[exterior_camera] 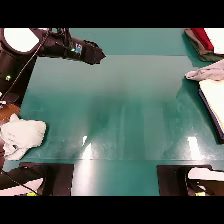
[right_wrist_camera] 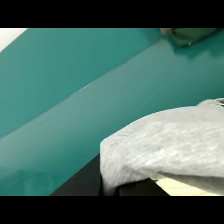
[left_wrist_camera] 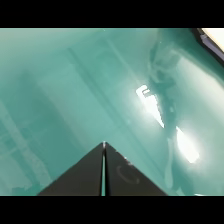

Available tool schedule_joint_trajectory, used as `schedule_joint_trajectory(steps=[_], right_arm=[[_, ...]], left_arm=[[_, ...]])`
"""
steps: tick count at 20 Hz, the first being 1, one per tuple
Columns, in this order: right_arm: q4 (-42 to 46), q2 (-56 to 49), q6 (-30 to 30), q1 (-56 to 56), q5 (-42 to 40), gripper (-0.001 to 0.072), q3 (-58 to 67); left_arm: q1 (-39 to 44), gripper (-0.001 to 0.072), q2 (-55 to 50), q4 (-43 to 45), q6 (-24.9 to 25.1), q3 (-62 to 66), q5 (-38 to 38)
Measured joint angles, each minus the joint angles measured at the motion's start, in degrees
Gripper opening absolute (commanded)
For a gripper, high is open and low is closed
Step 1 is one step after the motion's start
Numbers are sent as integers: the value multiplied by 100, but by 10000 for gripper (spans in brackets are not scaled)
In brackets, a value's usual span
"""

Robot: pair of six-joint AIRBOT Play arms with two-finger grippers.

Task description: Fold the shirts.

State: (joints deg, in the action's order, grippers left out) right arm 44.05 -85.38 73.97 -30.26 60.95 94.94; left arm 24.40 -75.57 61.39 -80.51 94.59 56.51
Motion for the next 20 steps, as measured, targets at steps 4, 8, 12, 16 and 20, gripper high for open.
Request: schedule_joint_trajectory(steps=[4, 8, 12, 16, 20], right_arm=[[146, 153, -2, -262, 269, 15, 474], [612, 531, -2, -555, 621, 16, 599], [1294, 901, 61, -903, 1106, 17, 223], [2297, 1298, 155, -1364, 1580, 18, -551], [3021, 1742, 225, -2028, 1744, 662, -1390]], left_arm=[[15, 24, 0, 2, -4, 0, 0], [15, 24, 0, 87, -9, 0, 4], [15, 24, 0, 138, -9, 0, 13], [17, 24, 0, 177, -9, 0, 105], [17, 24, 0, 208, 4, 0, 210]])
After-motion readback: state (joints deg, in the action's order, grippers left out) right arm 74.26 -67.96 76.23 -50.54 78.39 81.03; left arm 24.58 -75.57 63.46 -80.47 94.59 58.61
